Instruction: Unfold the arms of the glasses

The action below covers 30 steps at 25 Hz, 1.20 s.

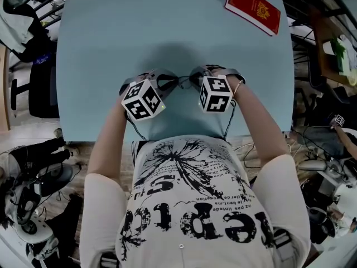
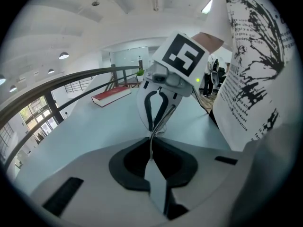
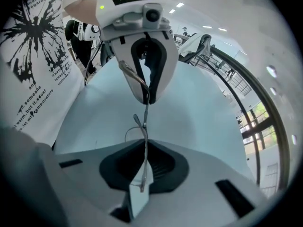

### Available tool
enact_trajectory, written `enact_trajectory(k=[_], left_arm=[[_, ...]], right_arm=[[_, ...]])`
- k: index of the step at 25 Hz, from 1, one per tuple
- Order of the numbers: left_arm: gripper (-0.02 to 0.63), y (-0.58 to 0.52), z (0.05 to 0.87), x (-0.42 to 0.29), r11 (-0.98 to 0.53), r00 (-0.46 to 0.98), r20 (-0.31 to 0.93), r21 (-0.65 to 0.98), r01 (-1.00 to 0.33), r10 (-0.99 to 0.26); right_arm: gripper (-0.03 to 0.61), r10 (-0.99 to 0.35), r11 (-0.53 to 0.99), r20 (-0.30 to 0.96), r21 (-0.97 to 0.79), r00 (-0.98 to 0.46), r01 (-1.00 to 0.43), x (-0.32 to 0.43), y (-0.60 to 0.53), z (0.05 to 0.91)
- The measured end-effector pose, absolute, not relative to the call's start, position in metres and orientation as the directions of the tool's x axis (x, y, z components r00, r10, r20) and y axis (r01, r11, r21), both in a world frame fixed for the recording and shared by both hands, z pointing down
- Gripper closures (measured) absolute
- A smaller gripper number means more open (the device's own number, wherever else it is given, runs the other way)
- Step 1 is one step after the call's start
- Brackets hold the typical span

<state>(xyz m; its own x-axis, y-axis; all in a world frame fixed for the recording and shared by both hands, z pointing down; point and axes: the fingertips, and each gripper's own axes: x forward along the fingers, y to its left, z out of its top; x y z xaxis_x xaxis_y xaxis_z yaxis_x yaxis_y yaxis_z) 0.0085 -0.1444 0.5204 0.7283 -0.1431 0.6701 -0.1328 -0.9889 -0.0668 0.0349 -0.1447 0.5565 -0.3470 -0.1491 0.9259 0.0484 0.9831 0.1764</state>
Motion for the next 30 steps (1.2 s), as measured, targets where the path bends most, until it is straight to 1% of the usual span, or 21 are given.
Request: enact_trajectory(k=[6, 16, 24, 30], left_arm=[[0.583, -0.146, 0.521, 0.009, -0.986, 0.716, 0.679, -0.078, -0.15, -0.162], [0.583, -0.149, 0.519, 0.009, -0.977, 0.698, 0.686, -0.093, -0.192, -0.203], [0.583, -0.156, 0.519, 0.008, -0.968, 0.688, 0.686, -0.104, -0.23, -0.238], [0.583, -0.161, 0.519, 0.012, -0.962, 0.687, 0.681, -0.105, -0.254, -0.256]], right_arm=[[0.554, -0.181, 0.974, 0.901, 0.219, -0.394, 0.052, 0.053, -0.144, 0.533], [0.552, -0.255, 0.965, 0.868, 0.259, -0.426, -0.051, 0.097, -0.143, 0.507], [0.551, -0.284, 0.959, 0.866, 0.263, -0.411, -0.109, 0.133, -0.143, 0.508], [0.549, -0.285, 0.958, 0.86, 0.256, -0.423, -0.126, 0.14, -0.142, 0.513]])
